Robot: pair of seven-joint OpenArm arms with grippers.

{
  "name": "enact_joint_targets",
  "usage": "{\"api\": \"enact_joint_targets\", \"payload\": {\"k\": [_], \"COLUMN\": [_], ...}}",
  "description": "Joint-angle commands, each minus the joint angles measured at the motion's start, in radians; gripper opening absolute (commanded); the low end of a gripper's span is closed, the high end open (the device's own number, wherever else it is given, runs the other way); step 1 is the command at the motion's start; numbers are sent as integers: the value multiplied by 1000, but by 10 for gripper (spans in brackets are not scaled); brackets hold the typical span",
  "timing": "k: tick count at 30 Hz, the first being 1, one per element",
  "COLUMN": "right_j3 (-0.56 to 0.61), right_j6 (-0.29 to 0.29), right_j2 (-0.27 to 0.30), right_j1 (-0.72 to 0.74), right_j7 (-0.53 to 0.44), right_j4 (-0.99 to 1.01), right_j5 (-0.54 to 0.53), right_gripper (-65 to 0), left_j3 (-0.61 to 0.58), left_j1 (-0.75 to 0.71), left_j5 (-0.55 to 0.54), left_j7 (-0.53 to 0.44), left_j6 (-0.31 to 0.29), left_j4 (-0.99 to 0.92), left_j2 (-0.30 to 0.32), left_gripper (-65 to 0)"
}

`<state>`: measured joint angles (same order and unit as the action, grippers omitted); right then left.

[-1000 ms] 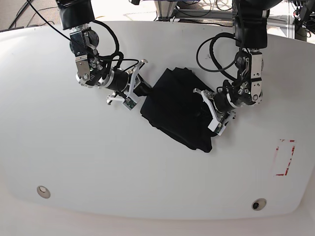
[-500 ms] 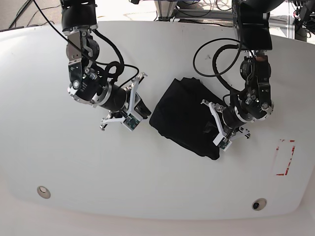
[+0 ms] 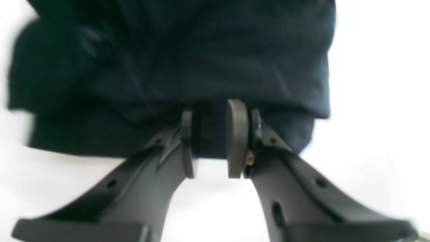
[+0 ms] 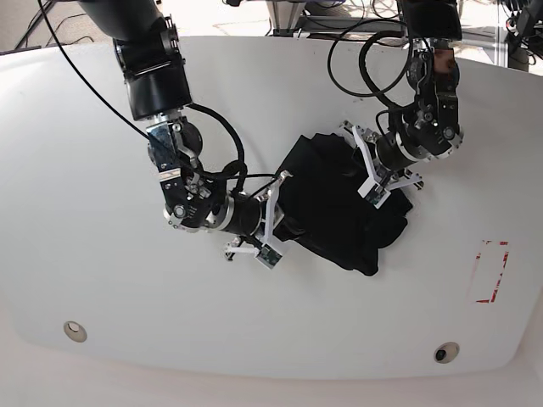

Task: Layout the t-shirt on the table in an organized manner, then fold the t-shirt properly
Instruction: 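Rotate and square the bundle with both grippers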

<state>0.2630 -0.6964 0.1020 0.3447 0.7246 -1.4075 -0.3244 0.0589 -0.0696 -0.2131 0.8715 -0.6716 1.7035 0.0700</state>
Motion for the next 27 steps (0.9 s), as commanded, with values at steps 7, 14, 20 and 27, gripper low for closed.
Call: {"api": "enact_joint_targets", "payload": {"k": [7, 14, 20, 27], "right_j3": [31, 31, 28, 26], "right_j6": [1, -1, -1, 8], "right_j2": [-54, -61, -34, -23], "right_j1": [101, 86, 14, -140], "right_j7": [-262, -420, -432, -359], "right_j4": [290, 420, 406, 228], "right_j5": [28, 94, 97, 101], "right_gripper": [-595, -595, -596, -596], "left_j3": [-1, 0, 2, 2], "left_j1": [-42, 14, 101, 182], "left_j5": [-16, -16, -16, -19], "left_j7": [-28, -102, -168, -183], "left_j6": [-3, -3, -3, -3], "left_j4": [-12, -208, -397, -457], "left_j2": [3, 11, 49, 73], "left_gripper": [-528, -528, -528, -528]}}
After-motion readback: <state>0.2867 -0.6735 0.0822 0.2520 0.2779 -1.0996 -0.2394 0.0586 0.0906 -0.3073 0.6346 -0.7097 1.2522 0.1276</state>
